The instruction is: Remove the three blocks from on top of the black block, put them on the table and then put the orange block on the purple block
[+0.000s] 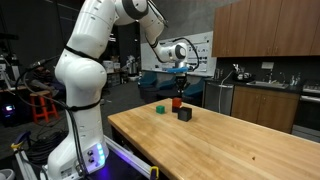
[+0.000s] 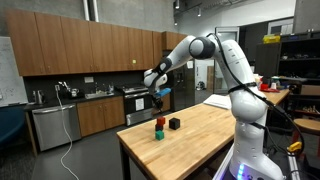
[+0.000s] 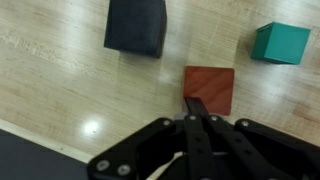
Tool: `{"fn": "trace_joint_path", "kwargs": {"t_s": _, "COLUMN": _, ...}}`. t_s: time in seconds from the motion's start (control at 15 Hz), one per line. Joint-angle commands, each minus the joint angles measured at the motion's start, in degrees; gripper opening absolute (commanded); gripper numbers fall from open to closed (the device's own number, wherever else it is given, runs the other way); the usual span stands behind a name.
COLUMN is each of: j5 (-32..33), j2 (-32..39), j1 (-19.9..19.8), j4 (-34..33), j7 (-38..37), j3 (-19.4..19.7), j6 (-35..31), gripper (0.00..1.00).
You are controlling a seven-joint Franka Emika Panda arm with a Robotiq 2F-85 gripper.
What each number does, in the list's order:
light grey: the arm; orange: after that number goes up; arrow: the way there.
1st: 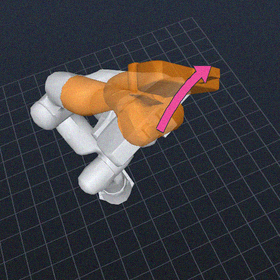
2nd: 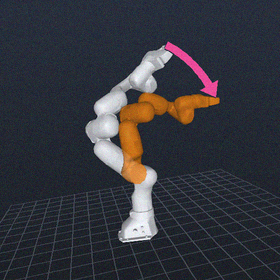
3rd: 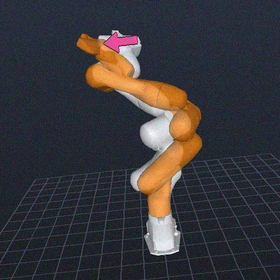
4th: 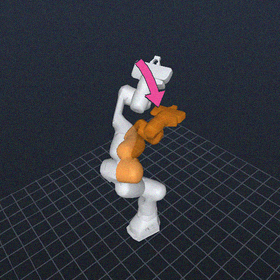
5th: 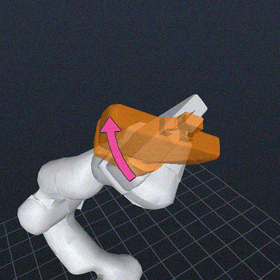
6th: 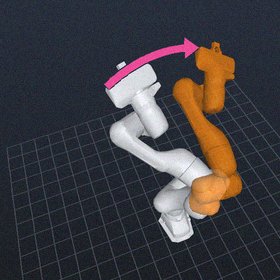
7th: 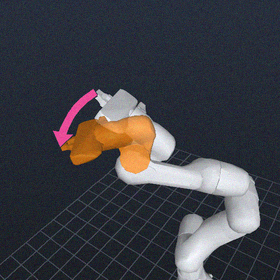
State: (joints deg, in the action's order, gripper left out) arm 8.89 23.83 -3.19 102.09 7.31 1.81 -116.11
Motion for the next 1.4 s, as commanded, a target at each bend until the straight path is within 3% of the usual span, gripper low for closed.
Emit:
{"fn": "trace_joint_path", "kwargs": {"t_s": 0.0, "j5": -0.11, "j2": 1.94, "j1": -1.11, "j4": -1.98, "j7": 2.17, "j3": 0.5, "j6": -0.73, "gripper": 0.0}}
{"fn": "trace_joint_path", "kwargs": {"t_s": 1.33, "j5": -0.68, "j2": 4.54, "j1": -1.55, "j4": -2.48, "j7": 4.32, "j3": -0.45, "j6": -0.68, "gripper": 0.0}}
